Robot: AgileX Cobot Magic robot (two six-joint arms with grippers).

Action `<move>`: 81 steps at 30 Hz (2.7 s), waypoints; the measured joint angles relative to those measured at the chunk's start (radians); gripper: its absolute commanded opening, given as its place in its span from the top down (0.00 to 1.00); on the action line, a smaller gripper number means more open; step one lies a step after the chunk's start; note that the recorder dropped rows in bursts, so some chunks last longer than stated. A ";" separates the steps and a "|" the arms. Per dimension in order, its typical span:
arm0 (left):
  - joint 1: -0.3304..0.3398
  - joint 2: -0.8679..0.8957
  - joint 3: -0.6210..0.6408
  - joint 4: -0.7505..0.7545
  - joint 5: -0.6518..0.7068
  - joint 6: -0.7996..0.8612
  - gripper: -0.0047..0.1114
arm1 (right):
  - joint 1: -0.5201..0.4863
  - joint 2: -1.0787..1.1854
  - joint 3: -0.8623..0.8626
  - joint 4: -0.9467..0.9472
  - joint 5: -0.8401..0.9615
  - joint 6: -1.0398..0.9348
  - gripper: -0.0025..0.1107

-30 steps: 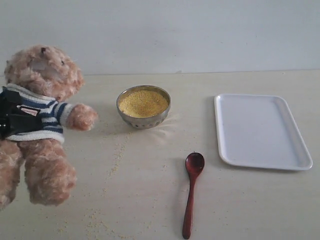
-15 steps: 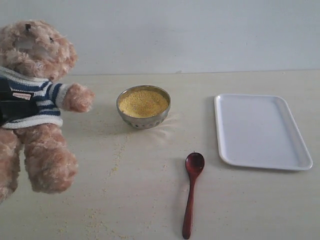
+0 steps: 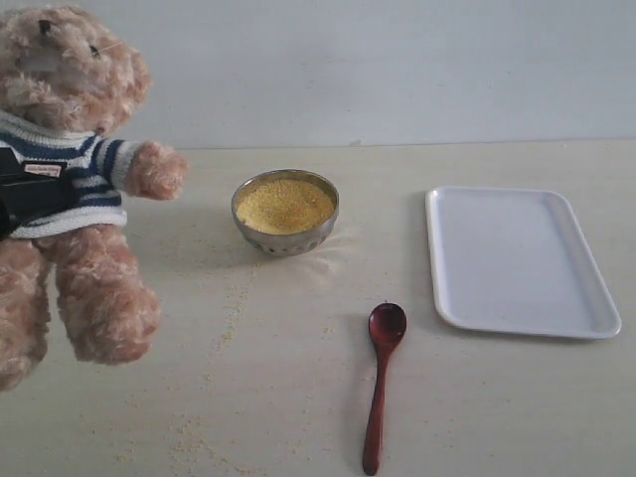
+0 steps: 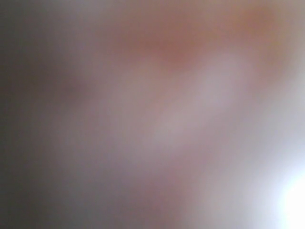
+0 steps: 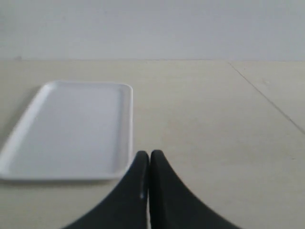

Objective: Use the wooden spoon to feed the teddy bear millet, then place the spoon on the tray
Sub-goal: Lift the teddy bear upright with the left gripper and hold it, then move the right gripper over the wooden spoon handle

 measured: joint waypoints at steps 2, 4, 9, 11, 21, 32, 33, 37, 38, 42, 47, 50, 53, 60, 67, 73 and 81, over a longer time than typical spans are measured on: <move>0.000 0.006 0.000 -0.002 0.008 -0.002 0.92 | 0.000 0.000 0.000 0.176 -0.062 0.041 0.97; 0.000 0.010 0.000 -0.002 0.010 -0.002 0.92 | 0.000 0.000 0.000 0.351 -0.123 0.089 0.97; 0.000 0.016 0.000 -0.003 0.015 -0.002 0.92 | 0.000 0.000 0.000 0.700 -0.274 0.148 0.97; 0.000 0.016 0.000 -0.003 0.015 -0.002 0.92 | 0.000 0.000 0.000 0.737 -0.371 0.147 0.97; 0.000 0.016 0.000 -0.003 0.015 0.004 0.92 | 0.000 0.001 -0.121 0.499 -0.747 0.618 0.97; 0.000 0.016 0.000 -0.003 0.015 0.044 0.92 | 0.001 0.772 -0.679 -1.019 -0.569 1.175 0.97; 0.000 0.016 0.000 -0.003 0.013 0.072 0.92 | 0.001 0.918 -0.706 -1.035 -0.327 1.216 0.97; 0.000 0.016 0.000 -0.003 0.006 0.120 0.92 | 0.025 1.089 -0.708 -0.876 0.061 1.128 0.97; 0.000 0.016 0.000 -0.003 0.004 0.123 0.92 | 0.050 1.087 -0.706 -0.811 0.068 1.072 0.97; 0.000 0.016 0.000 -0.003 0.001 0.125 0.92 | 0.308 1.072 -0.650 -0.665 0.060 0.966 0.97; 0.000 0.016 0.000 -0.003 -0.003 0.132 0.92 | 0.638 1.136 -0.541 -0.736 -0.040 1.209 0.97; 0.000 0.016 0.000 -0.003 -0.004 0.142 0.92 | 0.739 1.214 -0.537 -0.893 -0.018 1.437 0.97; 0.000 0.016 0.000 -0.003 -0.006 0.146 0.92 | 0.829 1.288 -0.537 -1.047 -0.004 1.630 0.97; 0.000 0.016 0.000 -0.003 -0.006 0.168 0.92 | 0.992 1.448 -0.557 -1.238 0.059 1.854 0.97; 0.000 0.016 0.000 -0.003 -0.006 0.173 0.92 | 0.997 1.507 -0.565 -1.388 -0.068 1.967 0.97; 0.000 0.016 0.000 -0.003 -0.006 0.173 0.92 | 0.998 1.530 -0.589 -1.417 -0.148 1.940 0.85; 0.000 0.016 0.000 -0.003 -0.006 0.173 0.92 | 0.998 1.534 -0.596 -1.423 -0.177 1.916 0.44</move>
